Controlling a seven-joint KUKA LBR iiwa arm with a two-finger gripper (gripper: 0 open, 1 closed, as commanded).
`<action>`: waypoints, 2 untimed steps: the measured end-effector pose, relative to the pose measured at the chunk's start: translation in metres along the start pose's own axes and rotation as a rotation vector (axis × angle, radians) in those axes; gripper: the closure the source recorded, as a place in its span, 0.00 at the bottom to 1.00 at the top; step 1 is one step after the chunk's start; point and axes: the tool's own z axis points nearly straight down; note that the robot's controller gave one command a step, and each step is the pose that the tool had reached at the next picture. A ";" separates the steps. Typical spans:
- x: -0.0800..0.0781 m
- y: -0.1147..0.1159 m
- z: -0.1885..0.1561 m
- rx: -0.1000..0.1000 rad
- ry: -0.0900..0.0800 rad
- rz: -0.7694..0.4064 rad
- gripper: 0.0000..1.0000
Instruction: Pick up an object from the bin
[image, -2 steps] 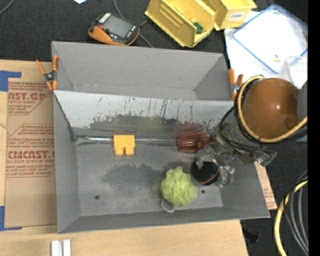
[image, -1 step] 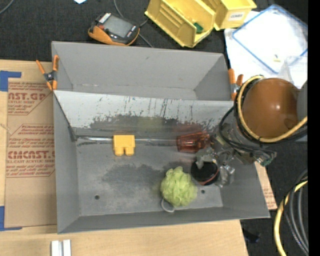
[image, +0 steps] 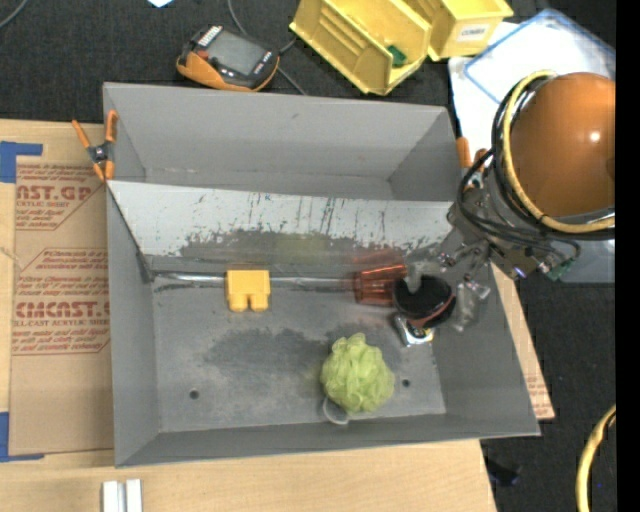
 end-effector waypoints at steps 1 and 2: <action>0.004 0.037 -0.005 -0.009 0.006 -0.043 1.00; 0.012 0.049 0.020 0.002 -0.005 -0.111 1.00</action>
Offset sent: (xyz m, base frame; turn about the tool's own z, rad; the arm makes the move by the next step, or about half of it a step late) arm -0.0404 0.0296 -0.0219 -0.1170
